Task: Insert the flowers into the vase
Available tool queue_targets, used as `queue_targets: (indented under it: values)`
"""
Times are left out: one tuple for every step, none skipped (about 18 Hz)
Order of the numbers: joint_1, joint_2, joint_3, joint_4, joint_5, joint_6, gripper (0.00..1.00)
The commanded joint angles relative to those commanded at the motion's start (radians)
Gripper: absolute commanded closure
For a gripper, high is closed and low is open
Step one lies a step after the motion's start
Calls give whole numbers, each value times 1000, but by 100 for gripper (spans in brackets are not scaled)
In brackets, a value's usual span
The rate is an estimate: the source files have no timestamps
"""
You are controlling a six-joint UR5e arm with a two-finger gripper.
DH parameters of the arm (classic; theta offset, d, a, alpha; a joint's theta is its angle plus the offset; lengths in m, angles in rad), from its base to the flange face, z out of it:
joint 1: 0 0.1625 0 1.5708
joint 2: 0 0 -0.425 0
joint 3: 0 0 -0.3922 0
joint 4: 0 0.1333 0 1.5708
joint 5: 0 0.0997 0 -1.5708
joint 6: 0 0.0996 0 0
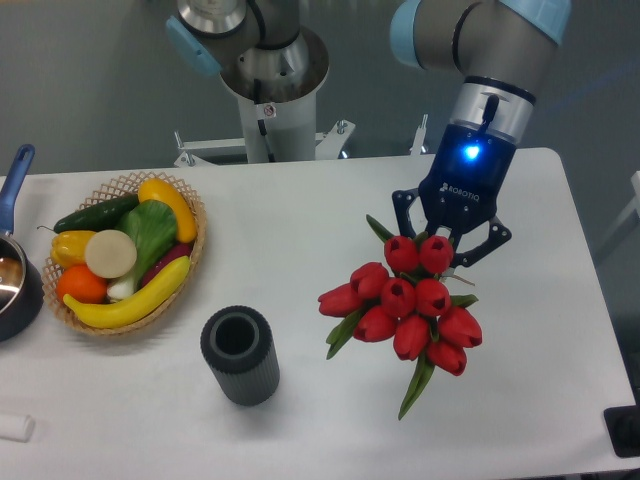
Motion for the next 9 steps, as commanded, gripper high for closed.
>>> queue_targets:
  values:
    - [0,-2,0,2,0,-2,78]
    - [-3,-2,-5,2,0,-2,78]
    - [-5,-3,-6,2,0,-2,78]
    - [-6,-6,0,2,0,-6,78]
    - [-6,-6,0,2,0,-15,78]
    - [-6,-6,0,2,0,-24,78]
    - [-6,-6,2,2,0,-26,78]
    - [-6,-6,2,2,0,-26,78]
    - [-6,-8,2,3,0,-26,78]
